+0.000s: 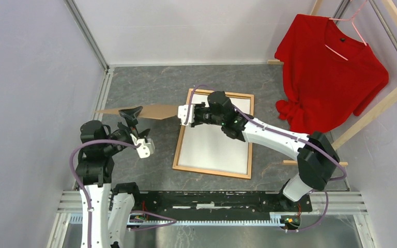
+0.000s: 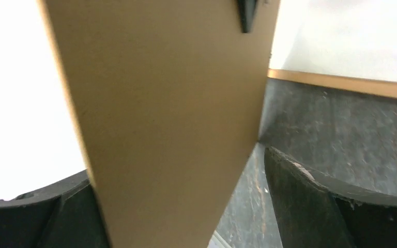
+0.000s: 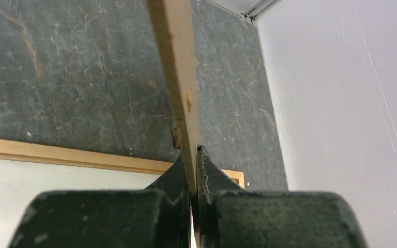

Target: Put the photo into the frame

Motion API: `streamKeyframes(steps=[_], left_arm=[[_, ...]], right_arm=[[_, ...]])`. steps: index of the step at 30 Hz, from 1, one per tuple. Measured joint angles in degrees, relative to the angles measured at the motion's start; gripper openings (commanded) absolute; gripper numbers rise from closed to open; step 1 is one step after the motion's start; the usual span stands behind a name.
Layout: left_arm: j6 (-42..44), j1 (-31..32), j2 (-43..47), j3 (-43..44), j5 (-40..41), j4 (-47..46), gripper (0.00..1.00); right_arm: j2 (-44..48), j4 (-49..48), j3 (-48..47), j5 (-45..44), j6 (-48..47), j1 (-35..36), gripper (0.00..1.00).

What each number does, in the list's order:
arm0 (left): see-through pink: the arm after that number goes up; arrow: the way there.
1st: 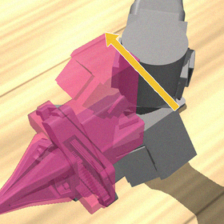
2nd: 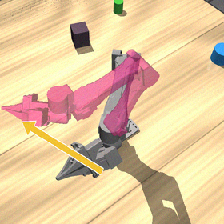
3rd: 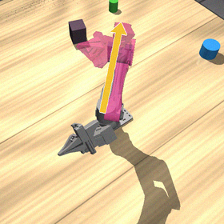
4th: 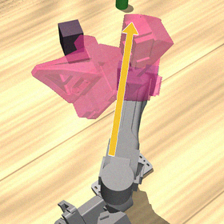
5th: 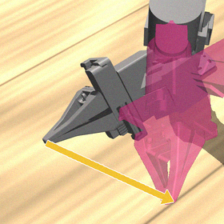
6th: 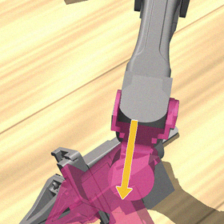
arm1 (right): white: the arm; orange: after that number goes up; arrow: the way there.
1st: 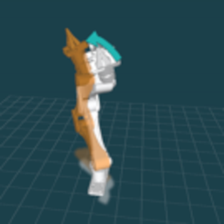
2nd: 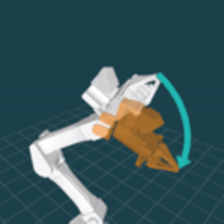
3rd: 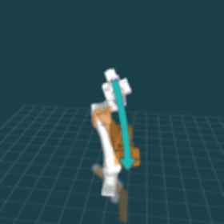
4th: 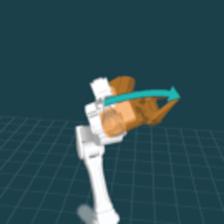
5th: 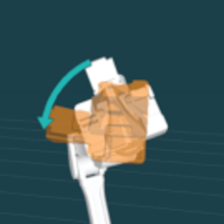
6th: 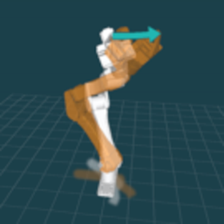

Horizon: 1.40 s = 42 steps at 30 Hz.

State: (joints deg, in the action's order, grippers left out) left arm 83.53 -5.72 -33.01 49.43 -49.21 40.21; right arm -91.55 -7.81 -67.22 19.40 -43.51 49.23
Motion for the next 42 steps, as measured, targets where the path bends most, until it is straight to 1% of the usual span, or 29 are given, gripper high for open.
streamKeyframes(steps=[3,4,5,7,9,12,14,18,20,24,26,31,35,39,42], left_arm=[[-7.3,0.2,1.3,-1.1,0.2,-7.4,1.0],[-11.2,0.3,1.1,-1.1,0.6,-11.0,1.0],[-15.6,0.3,0.7,-1.1,1.2,-14.9,1.0],[-27.1,0.3,-1.0,-0.4,3.7,-23.3,1.0],[-36.5,0.3,-4.0,2.2,5.7,-28.5,1.0],[-49.0,0.3,-9.0,9.2,9.7,-33.7,1.0],[-55.2,0.3,-11.6,13.1,12.3,-35.6,1.0],[-64.7,0.3,-16.1,19.9,17.8,-34.7,1.0],[-66.9,0.3,-17.5,21.6,20.0,-34.3,1.0],[-68.2,0.3,-18.7,21.4,24.2,-32.1,1.0],[-68.2,0.3,-18.9,20.5,26.3,-30.9,1.0],[-67.5,0.3,-19.2,16.9,28.5,-26.9,1.0],[-65.5,0.3,-23.1,15.8,31.3,-22.6,1.0],[-63.9,0.2,-28.4,13.0,34.1,-20.9,1.0],[-63.6,0.1,-29.6,9.9,34.2,-19.7,1.0]], right_arm=[[0.9,-2.5,1.6,-0.9,4.2,-0.1,0.0],[1.1,-3.0,1.8,-1.4,5.8,-0.1,0.0],[1.3,-3.6,1.8,-1.7,7.4,-0.2,0.0],[1.9,-4.6,1.8,-2.0,10.9,-0.4,0.0],[2.3,-5.4,1.6,-2.1,14.4,-0.8,0.0],[2.5,-7.3,1.0,-1.5,20.8,-2.3,0.0],[2.5,-8.8,0.9,-1.2,26.0,-3.7,0.0],[2.5,-11.1,0.9,-0.3,37.5,-7.4,0.0],[2.5,-13.3,1.0,0.7,45.0,-10.1,0.0],[2.5,-20.0,2.5,2.8,57.9,-14.9,0.0],[2.5,-23.1,3.7,4.1,64.6,-17.4,0.0],[1.8,-27.5,5.6,7.8,79.1,-22.2,0.0],[1.9,-36.9,12.7,10.6,92.5,-25.8,0.0],[1.9,-46.1,21.7,12.4,105.8,-29.3,0.0],[2.5,-48.7,27.5,13.3,112.7,-31.5,0.0]])
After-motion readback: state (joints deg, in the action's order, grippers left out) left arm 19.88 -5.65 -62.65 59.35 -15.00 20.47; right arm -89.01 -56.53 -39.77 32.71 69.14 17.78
